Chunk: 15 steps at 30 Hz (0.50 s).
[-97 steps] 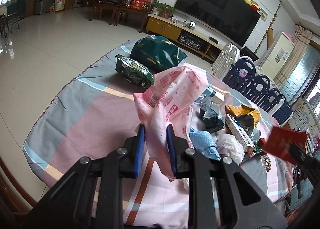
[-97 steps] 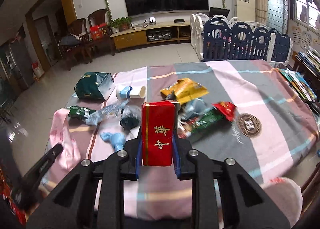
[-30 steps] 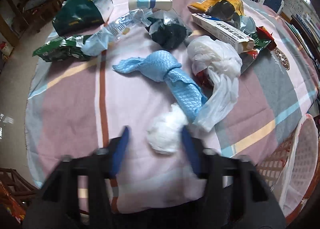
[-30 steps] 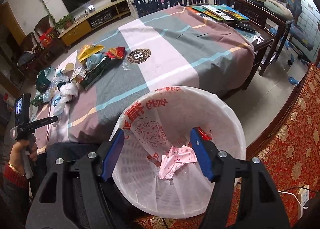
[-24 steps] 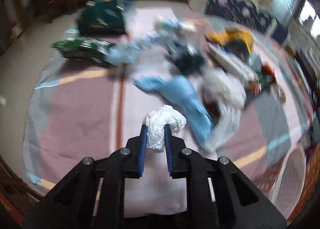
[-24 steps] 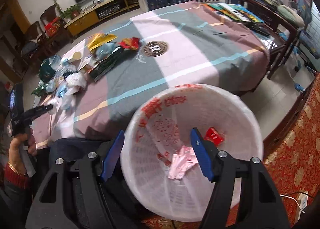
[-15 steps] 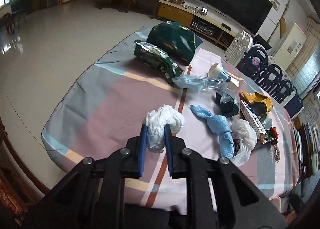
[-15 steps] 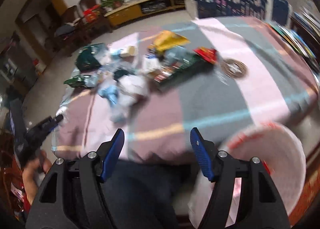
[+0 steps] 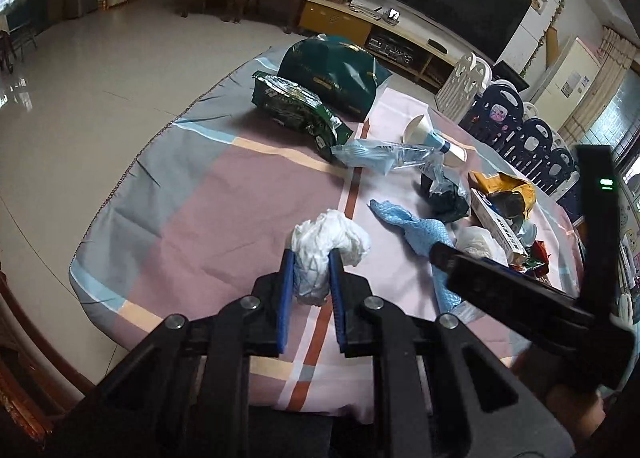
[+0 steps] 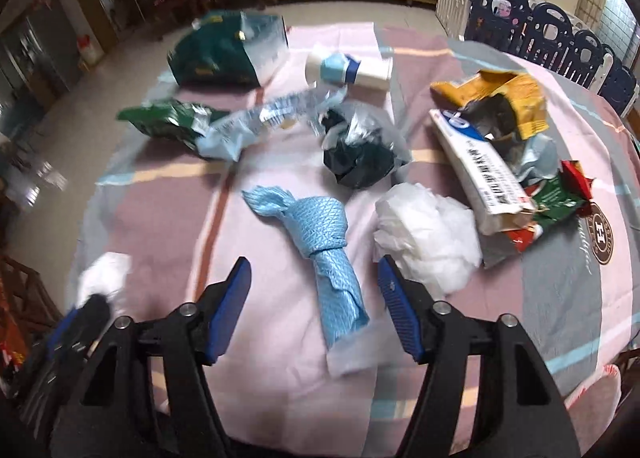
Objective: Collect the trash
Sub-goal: 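Grasp the blue twisted cloth with the right tool while the left tool holds the tissue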
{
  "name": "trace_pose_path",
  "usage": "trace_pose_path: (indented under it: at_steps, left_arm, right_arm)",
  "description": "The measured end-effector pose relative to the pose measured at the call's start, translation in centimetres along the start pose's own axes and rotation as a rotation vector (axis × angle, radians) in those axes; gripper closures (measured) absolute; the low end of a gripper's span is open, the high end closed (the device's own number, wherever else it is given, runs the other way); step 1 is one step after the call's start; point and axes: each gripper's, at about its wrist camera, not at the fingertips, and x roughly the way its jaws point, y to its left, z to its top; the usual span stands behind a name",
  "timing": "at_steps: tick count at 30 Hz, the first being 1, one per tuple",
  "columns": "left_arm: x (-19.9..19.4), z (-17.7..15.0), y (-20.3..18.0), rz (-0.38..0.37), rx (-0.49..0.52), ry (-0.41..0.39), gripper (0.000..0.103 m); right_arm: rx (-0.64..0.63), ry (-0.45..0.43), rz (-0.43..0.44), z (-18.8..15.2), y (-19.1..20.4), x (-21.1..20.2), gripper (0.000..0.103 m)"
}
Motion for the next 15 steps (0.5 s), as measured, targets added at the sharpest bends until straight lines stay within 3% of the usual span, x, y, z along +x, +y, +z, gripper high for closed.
trace_pose_path:
  at_steps: [2,3,4,5,11,15]
  left_arm:
    - [0.1,0.0,0.1,0.003,-0.003,0.001,0.085]
    - [0.1,0.0,0.0,0.005,-0.001,-0.001,0.085]
    - [0.1,0.0,0.0,0.008,0.004,-0.003,0.085]
    - [0.1,0.0,-0.1,0.011,0.009,-0.006,0.085]
    - [0.0,0.0,0.1,0.001,-0.007,-0.009,0.085]
    - [0.1,0.1,0.7,-0.049,-0.033,0.002,0.085]
  right_arm:
    - [-0.002,0.035,-0.006,0.1,0.1,1.4,0.068]
    - [0.008,0.061,0.006,0.0,-0.1,2.1,0.075]
    - [0.016,0.076,0.015,-0.1,-0.2,2.4,0.091]
    - [0.025,0.077,0.031,-0.2,-0.3,2.3,0.097]
    - [0.061,-0.061,0.124,-1.0,-0.7,-2.3,0.098]
    - [0.093,-0.121,0.14,-2.6,-1.0,-5.2,0.099]
